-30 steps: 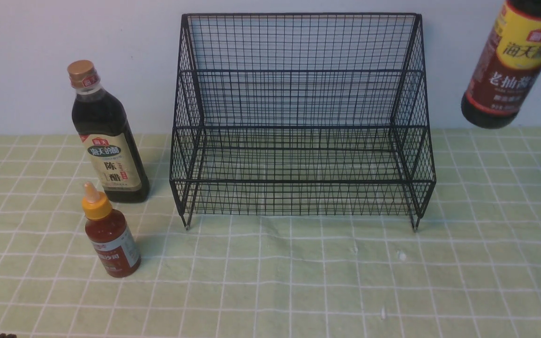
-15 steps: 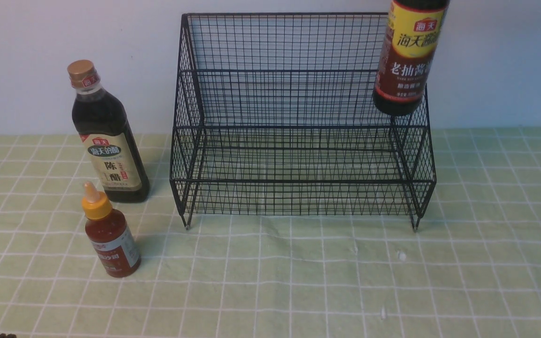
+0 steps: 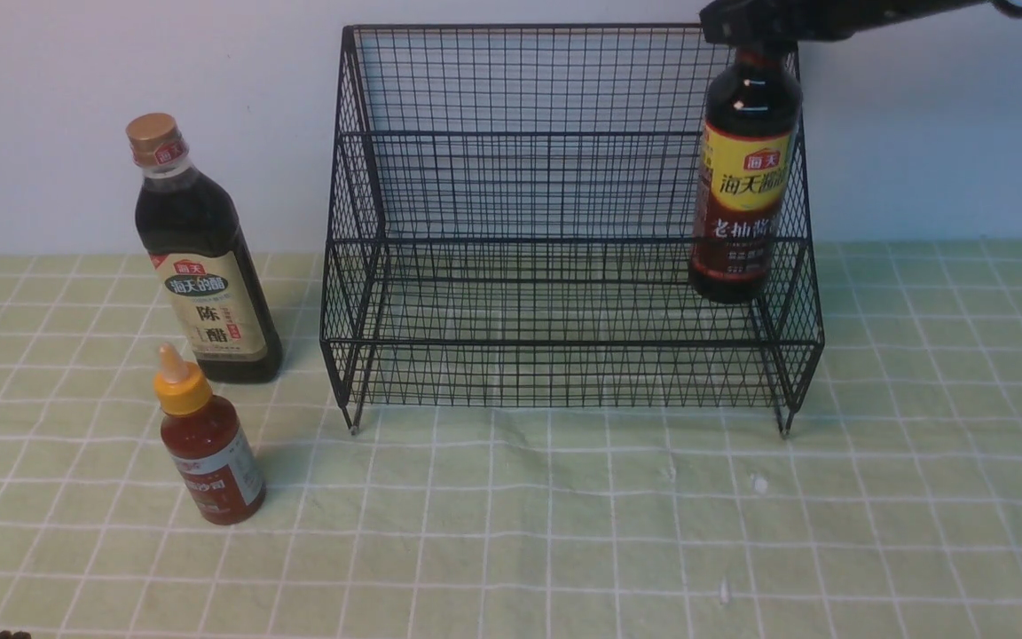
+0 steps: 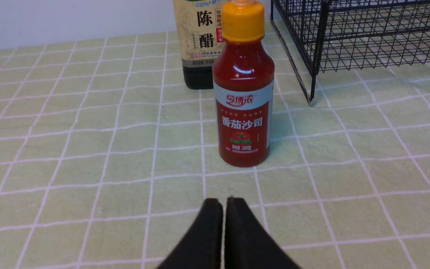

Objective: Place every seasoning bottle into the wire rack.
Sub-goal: Use the right arm to put the condiment bottle back on the shelf

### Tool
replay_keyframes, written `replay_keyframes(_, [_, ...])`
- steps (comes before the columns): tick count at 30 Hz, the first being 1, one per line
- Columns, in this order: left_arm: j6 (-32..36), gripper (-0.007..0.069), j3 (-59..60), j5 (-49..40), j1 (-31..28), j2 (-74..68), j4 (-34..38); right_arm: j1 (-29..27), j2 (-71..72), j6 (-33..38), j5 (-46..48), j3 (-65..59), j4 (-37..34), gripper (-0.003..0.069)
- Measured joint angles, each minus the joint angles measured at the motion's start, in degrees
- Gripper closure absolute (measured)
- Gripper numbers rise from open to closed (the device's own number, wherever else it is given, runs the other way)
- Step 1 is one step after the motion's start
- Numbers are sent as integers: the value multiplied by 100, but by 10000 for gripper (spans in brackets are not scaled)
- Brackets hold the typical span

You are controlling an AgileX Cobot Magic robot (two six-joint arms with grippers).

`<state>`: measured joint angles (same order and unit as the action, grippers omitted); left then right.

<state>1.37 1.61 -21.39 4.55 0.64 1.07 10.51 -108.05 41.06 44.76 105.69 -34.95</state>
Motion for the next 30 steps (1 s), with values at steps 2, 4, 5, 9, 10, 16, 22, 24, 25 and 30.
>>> replay_keyframes(2, [0,630,0,0,0,0,0,0,-27,-145,152,6,107,392])
replay_keyframes(4, [0,630,0,0,0,0,0,0,-39,-286,315,12,208,392])
replay_keyframes(5, [0,630,0,0,0,0,0,0,-47,-300,364,12,237,392])
replay_keyframes(9, [0,630,0,0,0,0,0,0,-217,-695,740,16,520,392])
replay_keyframes(10, [0,630,0,0,0,0,0,0,-224,-709,732,16,526,392])
replay_keyframes(16, [0,630,0,-5,0,0,0,0,-225,-913,753,55,731,384])
replay_keyframes(22, [0,630,0,-5,0,0,0,0,-182,-1057,760,86,697,239])
replay_keyframes(24, [0,630,0,-5,0,0,0,0,-122,-1113,761,86,697,201])
replay_keyframes(25, [0,630,0,-5,0,0,0,0,-77,-1151,761,86,707,188])
replay_keyframes(30, [0,630,0,-5,0,0,0,0,360,-1439,773,86,949,170])
